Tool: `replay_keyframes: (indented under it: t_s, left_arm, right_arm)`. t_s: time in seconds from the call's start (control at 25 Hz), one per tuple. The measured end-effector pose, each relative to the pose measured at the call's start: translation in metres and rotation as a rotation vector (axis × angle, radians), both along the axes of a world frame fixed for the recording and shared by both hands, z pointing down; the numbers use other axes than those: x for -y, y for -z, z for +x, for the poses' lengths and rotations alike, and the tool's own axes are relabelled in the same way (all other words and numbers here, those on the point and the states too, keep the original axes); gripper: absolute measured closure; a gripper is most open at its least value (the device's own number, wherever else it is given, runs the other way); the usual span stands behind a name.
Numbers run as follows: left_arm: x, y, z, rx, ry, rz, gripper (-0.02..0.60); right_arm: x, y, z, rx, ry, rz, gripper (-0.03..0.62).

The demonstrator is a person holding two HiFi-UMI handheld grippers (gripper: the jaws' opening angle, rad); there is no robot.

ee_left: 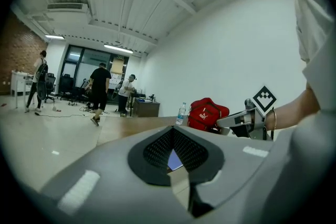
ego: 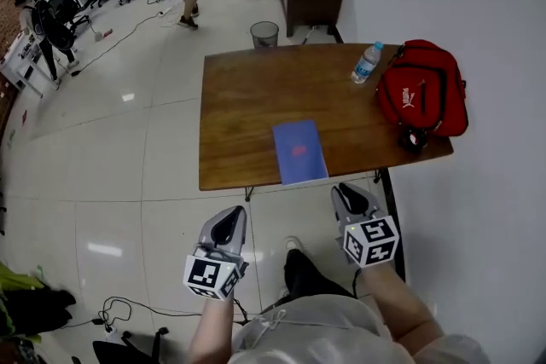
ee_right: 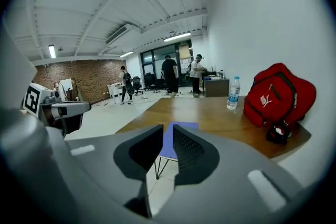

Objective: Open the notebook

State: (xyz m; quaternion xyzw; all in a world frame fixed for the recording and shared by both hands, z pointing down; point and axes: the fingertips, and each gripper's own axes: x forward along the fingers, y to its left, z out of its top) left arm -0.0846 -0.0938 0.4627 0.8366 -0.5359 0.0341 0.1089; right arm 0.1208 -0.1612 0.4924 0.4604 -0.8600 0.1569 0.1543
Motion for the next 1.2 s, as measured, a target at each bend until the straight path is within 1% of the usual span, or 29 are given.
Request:
replay_keyframes:
  t_s: [0.2,0.32,0.44,0.64,0.76,0.96,1.12,1.2]
  left_arm:
    - [0.068,-0.045,0.002,0.006,0.001,-0.088,0.577]
    - [0.097,-0.074,0.006,0.005,-0.011,-0.157,0.577]
    - [0.113,-0.099,0.012,-0.007,-0.018,-0.221,0.577]
    - [0.123,-0.127,0.015,-0.024,-0.040,-0.288,0.577]
    - [0.124,-0.134,0.016,-0.031,-0.055,-0.308,0.577]
    - [0.124,-0.140,0.017,-0.033,-0.087,-0.318,0.577]
    - [0.124,-0.136,0.019,-0.025,-0.119,-0.304,0.577]
    - [0.126,-0.130,0.016,-0.021,-0.123,-0.288,0.577]
  right_arm:
    - [0.064,-0.065,-0.001,-0.026,0.000,-0.141,0.539]
    - [0.087,-0.106,0.000,-0.049,-0.001,-0.230,0.528]
    - [0.099,-0.144,0.005,-0.082,-0.009,-0.309,0.517]
    - [0.107,-0.185,0.010,-0.131,-0.041,-0.388,0.517]
    - [0.101,-0.195,0.010,-0.126,-0.058,-0.421,0.517]
    - [0.101,-0.196,0.013,-0.103,-0.106,-0.417,0.548]
    - [0.102,-0.192,0.015,-0.066,-0.140,-0.441,0.576]
    - [0.105,-0.182,0.014,-0.040,-0.152,-0.435,0.580]
